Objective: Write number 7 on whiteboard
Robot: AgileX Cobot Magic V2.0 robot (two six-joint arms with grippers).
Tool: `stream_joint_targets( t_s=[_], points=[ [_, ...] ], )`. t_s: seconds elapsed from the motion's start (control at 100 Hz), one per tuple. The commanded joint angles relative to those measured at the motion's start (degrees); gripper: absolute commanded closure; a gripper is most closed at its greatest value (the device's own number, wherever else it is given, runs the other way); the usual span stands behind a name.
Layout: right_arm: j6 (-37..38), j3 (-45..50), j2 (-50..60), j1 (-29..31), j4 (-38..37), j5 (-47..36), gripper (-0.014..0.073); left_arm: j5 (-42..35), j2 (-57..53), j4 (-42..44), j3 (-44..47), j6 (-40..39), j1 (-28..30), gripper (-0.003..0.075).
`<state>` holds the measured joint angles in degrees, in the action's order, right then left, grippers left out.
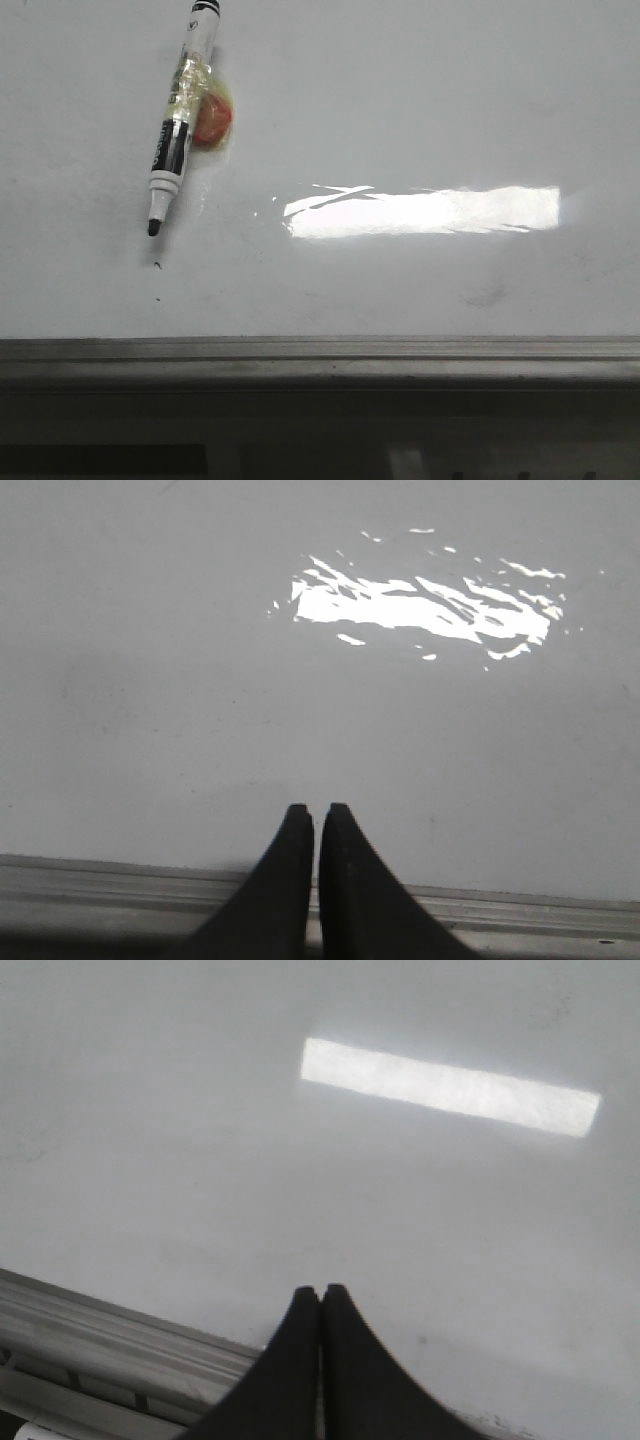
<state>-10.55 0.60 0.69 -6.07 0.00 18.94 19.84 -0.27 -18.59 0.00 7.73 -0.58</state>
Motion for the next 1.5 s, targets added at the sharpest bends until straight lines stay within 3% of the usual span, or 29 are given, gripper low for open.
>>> stream_joint_targets(
  t_s=[0.0,0.79,0.98,1.03,1.15,1.24,1.34,1.41,1.49],
  points=[
    [0.06,0.95,0.75,-0.05,0.00,-1.29,0.0648,-2.77,-1.72,-0.68,1.41,-0.38,0.06,0.0741],
    [0.06,0.95,0.75,-0.05,0.00,-1.87,0.0648,-2.77,-1.72,-0.68,1.41,-0.38,0.06,0.0741],
    [0.06,0.95,0.75,-0.05,0.00,-12.46,0.0648,-4.83,-1.72,1.13,1.41,-0.38,0.06,0.0741],
    [0.06,0.95,0.75,-0.05,4.32,-17.10,0.0648,-5.87,-1.72,-4.25,1.41,-0.64,0.06,0.0741],
    [0.06,0.95,0.75,-0.15,19.95,-25.43,0.0648,-5.86,-1.72,-30.00,1.41,-0.79,0.06,0.0741],
    [0.06,0.85,0.75,-0.15,32.65,-27.42,0.0648,-7.75,-1.72,-36.58,1.41,-0.79,0.06,0.0741],
    [0.06,0.53,0.75,-0.15,41.37,-26.81,0.0648,-8.29,-1.72,-42.34,1.41,-0.79,0.06,0.0741],
    [0.06,-0.76,0.75,-0.15,42.32,-24.61,0.0648,-7.89,-1.72,-48.19,1.16,-0.79,-0.04,0.0741],
    [-0.48,-4.42,0.75,-0.15,41.32,-18.61,0.0648,-6.89,-1.72,-48.31,-0.13,1.35,-0.04,0.0741]
  ],
)
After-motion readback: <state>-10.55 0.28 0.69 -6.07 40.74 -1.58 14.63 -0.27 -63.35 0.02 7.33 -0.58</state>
